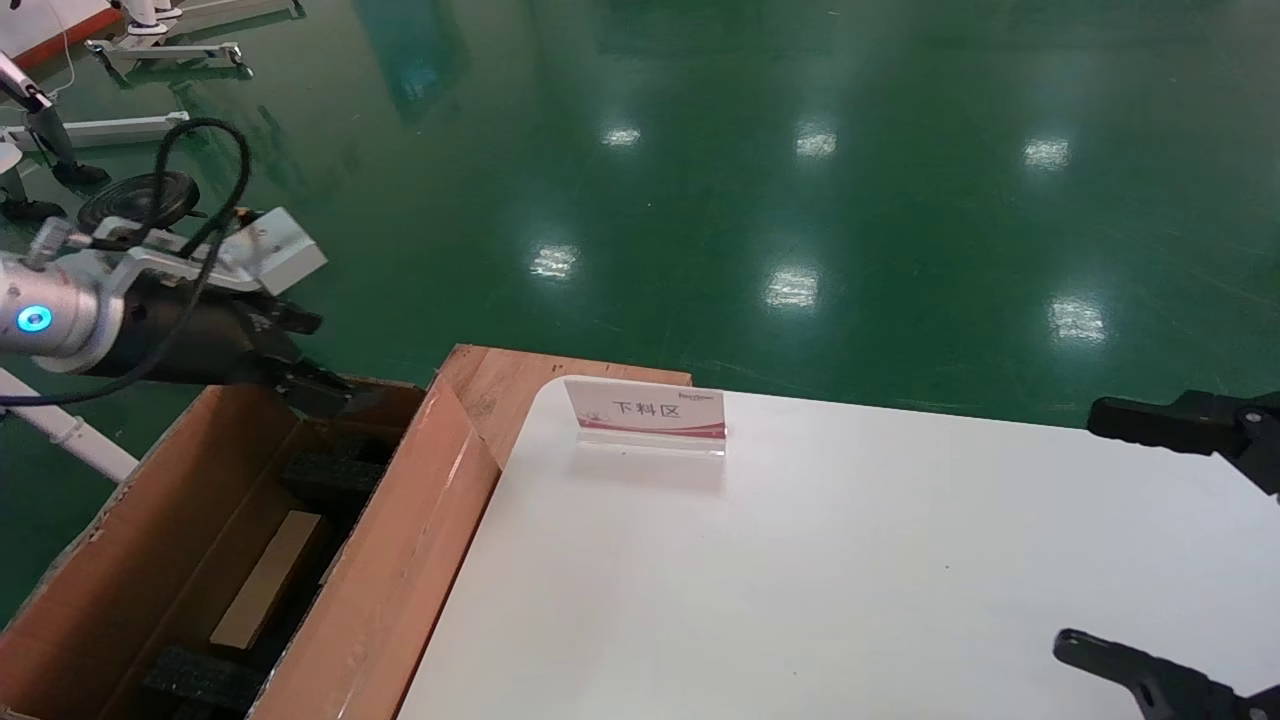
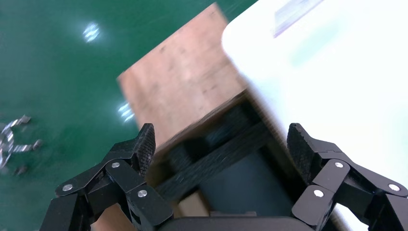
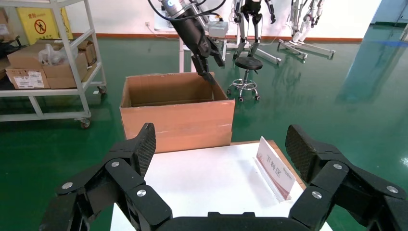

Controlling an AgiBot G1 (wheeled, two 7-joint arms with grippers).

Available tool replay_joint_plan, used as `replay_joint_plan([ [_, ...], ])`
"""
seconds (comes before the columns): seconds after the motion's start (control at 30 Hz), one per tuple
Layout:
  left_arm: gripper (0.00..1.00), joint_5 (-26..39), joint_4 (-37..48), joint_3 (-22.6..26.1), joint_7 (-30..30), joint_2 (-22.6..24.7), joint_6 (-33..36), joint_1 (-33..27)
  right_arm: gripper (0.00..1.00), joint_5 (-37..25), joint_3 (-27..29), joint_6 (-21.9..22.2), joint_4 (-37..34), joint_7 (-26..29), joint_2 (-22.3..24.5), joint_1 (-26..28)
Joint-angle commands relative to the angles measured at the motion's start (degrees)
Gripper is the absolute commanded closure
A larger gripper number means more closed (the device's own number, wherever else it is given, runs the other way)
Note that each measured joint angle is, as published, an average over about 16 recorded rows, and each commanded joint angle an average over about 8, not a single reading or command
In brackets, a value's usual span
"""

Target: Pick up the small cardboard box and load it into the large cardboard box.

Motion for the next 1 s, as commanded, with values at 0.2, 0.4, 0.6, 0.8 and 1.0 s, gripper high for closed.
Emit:
replay_joint_plan([
  [0.2, 0.00, -4.9, 0.3, -11.4, 5.6, 2.0, 3.6, 8.9, 0.00, -0.1, 0.1, 0.0, 0.0, 0.1, 0.0, 0.0],
  [0.4, 0.00, -9.2, 0.5, -21.7, 10.6, 3.9, 6.8, 17.0, 0.00, -0.1, 0.2, -0.1, 0.0, 0.1, -0.1, -0.1],
  [0.6, 0.00, -13.5, 0.8, -32.0, 15.7, 5.7, 10.1, 25.1, 0.00, -0.2, 0.4, -0.1, 0.1, 0.2, -0.1, -0.1],
  [0.8, 0.00, -17.8, 1.0, -42.3, 20.7, 7.6, 13.4, 33.2, 0.00, -0.3, 0.5, -0.2, 0.1, 0.3, -0.2, -0.1],
  [1.0, 0.00, -22.1, 1.2, -52.6, 25.8, 9.4, 16.7, 41.2, 0.00, -0.4, 0.7, -0.2, 0.1, 0.4, -0.3, -0.2],
])
